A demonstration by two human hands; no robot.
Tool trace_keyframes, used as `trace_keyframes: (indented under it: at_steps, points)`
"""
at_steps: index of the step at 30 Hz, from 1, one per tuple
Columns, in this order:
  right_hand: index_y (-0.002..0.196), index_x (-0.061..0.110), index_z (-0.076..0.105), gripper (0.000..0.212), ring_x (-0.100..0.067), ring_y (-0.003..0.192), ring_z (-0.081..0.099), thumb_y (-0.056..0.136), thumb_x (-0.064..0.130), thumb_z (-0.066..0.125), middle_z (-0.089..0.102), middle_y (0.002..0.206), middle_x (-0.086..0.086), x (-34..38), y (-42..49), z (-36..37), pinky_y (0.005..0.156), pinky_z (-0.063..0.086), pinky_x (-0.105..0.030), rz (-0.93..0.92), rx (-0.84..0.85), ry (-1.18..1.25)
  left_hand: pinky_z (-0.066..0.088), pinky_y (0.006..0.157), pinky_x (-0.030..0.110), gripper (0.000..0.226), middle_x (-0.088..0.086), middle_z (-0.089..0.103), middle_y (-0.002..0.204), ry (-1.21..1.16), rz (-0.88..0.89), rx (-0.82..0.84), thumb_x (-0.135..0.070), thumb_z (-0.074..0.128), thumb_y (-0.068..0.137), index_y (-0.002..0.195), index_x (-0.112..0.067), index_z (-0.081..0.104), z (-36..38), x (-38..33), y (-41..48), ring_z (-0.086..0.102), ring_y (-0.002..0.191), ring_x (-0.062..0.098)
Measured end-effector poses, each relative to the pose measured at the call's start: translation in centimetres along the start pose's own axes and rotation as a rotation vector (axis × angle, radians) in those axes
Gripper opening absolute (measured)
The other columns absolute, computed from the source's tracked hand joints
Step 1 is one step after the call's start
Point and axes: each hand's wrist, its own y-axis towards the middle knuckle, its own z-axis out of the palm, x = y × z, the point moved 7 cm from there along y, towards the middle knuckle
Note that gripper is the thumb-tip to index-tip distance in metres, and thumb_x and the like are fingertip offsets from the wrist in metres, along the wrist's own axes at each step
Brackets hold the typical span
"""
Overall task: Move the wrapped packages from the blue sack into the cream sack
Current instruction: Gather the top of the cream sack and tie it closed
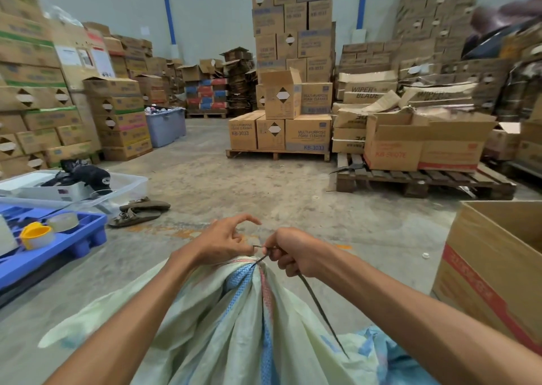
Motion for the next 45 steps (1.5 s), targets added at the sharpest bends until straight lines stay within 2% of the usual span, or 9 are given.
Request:
trace_keyframes:
  at_steps: [4,7,12,15,21,24,31,37,45]
  points:
    - [0.065,0.016,0.050,0.029,-0.007,0.042,0.015,0.091,0.010,0.038,0.031,0.057,0.005,-0.1,-0.1,0.1,0.034,0.012,-0.019,0.025,0.092,0.036,0.044,0.071,0.040,0.020,-0.002,0.034,0.060,-0.004,0.079,0.187,-0.050,0.066,0.087,0.106,-0.050,0.072,0.9,-0.6,-0.1,0.028,0.055,0.008]
    - [0.070,0.017,0.053,0.025,-0.007,0.045,0.017,0.092,0.013,0.042,0.033,0.061,0.004,0.1,-0.4,-0.1,0.039,0.012,-0.019,-0.013,0.076,-0.047,0.019,0.102,0.076,0.027,-0.015,0.052,0.062,0.022,0.037,0.224,-0.065,0.064,0.082,0.092,-0.044,0.078,1.2,0.3,0.0,0.041,0.057,-0.001]
    - [0.073,0.014,0.070,0.026,-0.014,0.061,0.043,0.073,0.036,0.083,0.060,0.080,-0.002,1.2,-0.7,-2.1,0.048,0.032,-0.027,-0.275,-0.172,-0.338,0.034,0.078,0.038,0.046,-0.003,0.062,0.069,0.029,0.044,0.283,-0.082,0.056,0.074,0.093,-0.046,0.077,0.9,0.6,0.3,0.046,0.066,0.006]
    - [0.068,0.017,0.078,0.024,-0.012,0.077,0.070,0.064,0.039,0.088,0.075,0.074,0.003,1.8,-0.9,-3.4,0.072,0.060,-0.036,-0.384,-0.400,-0.391,0.035,0.073,0.034,0.040,0.000,0.070,0.076,0.084,0.034,0.286,-0.077,0.058,0.076,0.096,-0.047,0.076,1.2,0.7,0.7,0.047,0.068,0.010]
    - [0.093,0.033,0.080,0.019,-0.012,0.069,0.066,0.076,0.029,0.073,0.069,0.065,0.008,3.7,-3.9,-1.9,0.063,0.055,-0.029,-0.721,-0.632,-0.779,0.045,0.082,0.036,0.029,-0.002,0.076,0.090,0.133,0.005,0.311,-0.066,0.061,0.076,0.092,-0.047,0.076,1.1,0.1,0.7,0.057,0.077,0.005]
    - [0.081,0.027,0.080,0.008,-0.012,0.065,0.063,0.078,0.025,0.073,0.072,0.071,0.005,3.6,-3.3,-1.8,0.056,0.046,-0.026,-0.633,-0.533,-0.728,0.033,0.082,0.039,0.028,-0.009,0.067,0.071,0.164,0.008,0.314,-0.067,0.064,0.077,0.092,-0.047,0.076,0.9,0.1,0.7,0.055,0.069,0.006]
    - [0.084,0.017,0.049,0.016,-0.004,0.047,0.018,0.097,0.009,0.051,0.032,0.063,0.006,-0.6,-0.9,-0.8,0.041,0.009,-0.017,-0.061,0.265,0.260,0.040,0.071,0.032,0.037,-0.007,0.061,0.078,-0.063,-0.015,0.287,-0.036,0.086,0.072,0.100,-0.028,0.063,-0.1,-0.6,0.2,0.051,0.073,0.011]
    - [0.075,0.014,0.067,0.028,-0.004,0.046,0.019,0.099,0.011,0.052,0.035,0.062,0.006,-0.2,-0.5,-0.7,0.037,0.012,-0.017,-0.096,0.221,0.282,0.034,0.103,0.047,0.043,0.001,0.059,0.095,-0.228,-0.021,0.343,-0.056,0.042,0.082,0.085,-0.017,0.061,0.3,-2.6,-0.8,0.050,0.093,0.018]
    - [0.091,0.011,0.069,0.020,-0.004,0.045,0.016,0.099,0.013,0.051,0.033,0.061,0.006,0.2,-0.3,-0.9,0.035,0.011,-0.016,-0.092,0.134,0.252,0.025,0.115,0.048,0.053,-0.011,0.066,0.120,-0.135,-0.136,0.343,-0.065,0.043,0.093,0.071,-0.024,0.071,0.2,-2.3,-0.6,0.052,0.122,0.011]
